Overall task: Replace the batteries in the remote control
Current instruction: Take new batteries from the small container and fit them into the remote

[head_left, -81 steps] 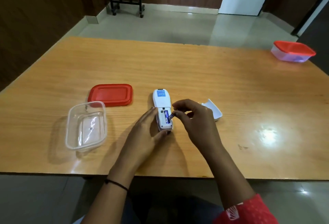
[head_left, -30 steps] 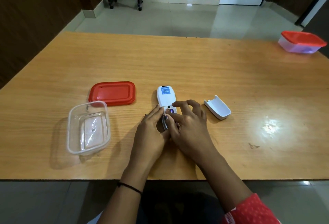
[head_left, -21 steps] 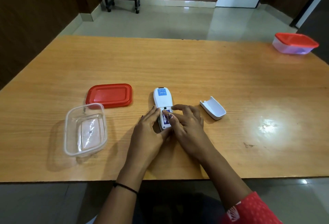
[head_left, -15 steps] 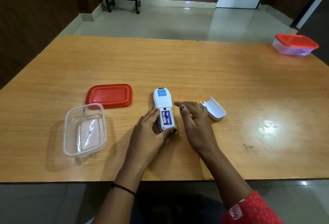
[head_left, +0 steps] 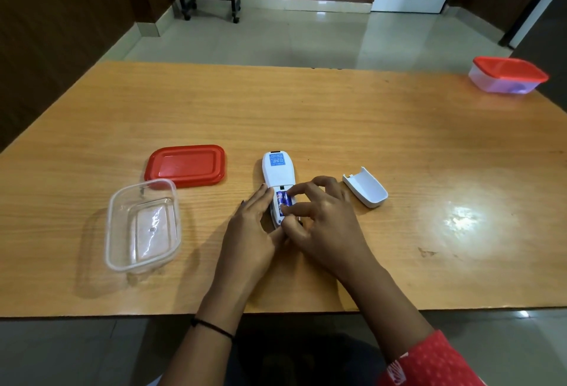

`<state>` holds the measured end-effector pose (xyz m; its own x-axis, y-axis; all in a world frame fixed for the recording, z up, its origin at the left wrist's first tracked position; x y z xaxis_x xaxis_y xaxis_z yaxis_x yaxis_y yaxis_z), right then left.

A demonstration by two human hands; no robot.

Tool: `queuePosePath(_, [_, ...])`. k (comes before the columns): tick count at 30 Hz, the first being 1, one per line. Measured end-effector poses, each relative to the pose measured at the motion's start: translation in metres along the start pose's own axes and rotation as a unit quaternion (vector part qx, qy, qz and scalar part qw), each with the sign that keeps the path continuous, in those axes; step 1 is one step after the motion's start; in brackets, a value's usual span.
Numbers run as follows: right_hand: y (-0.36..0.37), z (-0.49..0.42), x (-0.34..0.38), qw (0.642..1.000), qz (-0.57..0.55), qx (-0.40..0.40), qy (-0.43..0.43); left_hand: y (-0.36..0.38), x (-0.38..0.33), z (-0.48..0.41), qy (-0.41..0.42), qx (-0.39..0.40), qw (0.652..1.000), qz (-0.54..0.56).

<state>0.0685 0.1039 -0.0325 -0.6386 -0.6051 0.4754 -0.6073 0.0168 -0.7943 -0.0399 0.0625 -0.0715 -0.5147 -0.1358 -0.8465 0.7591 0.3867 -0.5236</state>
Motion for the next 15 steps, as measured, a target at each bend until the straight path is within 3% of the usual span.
queuePosePath(6, [0.004, 0.003, 0.003, 0.999, 0.039, 0.005, -0.009, 0.000, -0.002, 0.002, 0.005, -0.002, 1.000, -0.013])
queuePosePath(11, [0.000, 0.006, -0.013, 0.991, -0.125, -0.031, 0.042, -0.002, -0.003, 0.001, 0.003, -0.015, 1.000, -0.012])
queuePosePath(13, [-0.015, 0.003, -0.020, 0.988, -0.121, -0.082, 0.053, -0.004, -0.004, 0.000, 0.005, -0.017, 1.000, -0.009])
queuePosePath(15, [-0.042, 0.000, -0.036, 0.983, -0.040, -0.161, 0.084, -0.005, -0.005, 0.001, 0.001, -0.013, 1.000, -0.003])
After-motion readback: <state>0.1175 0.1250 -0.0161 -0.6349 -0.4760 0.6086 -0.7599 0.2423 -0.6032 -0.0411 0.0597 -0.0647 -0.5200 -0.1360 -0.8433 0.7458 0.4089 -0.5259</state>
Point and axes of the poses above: each hand's wrist, its own z-axis away from the middle knuckle, its own y-axis out of the palm, x = y × z, the point moved 9 cm from there along -z, towards the middle knuckle, and after that the axes turned 2 degrees about -x, right-handed, at the moved point
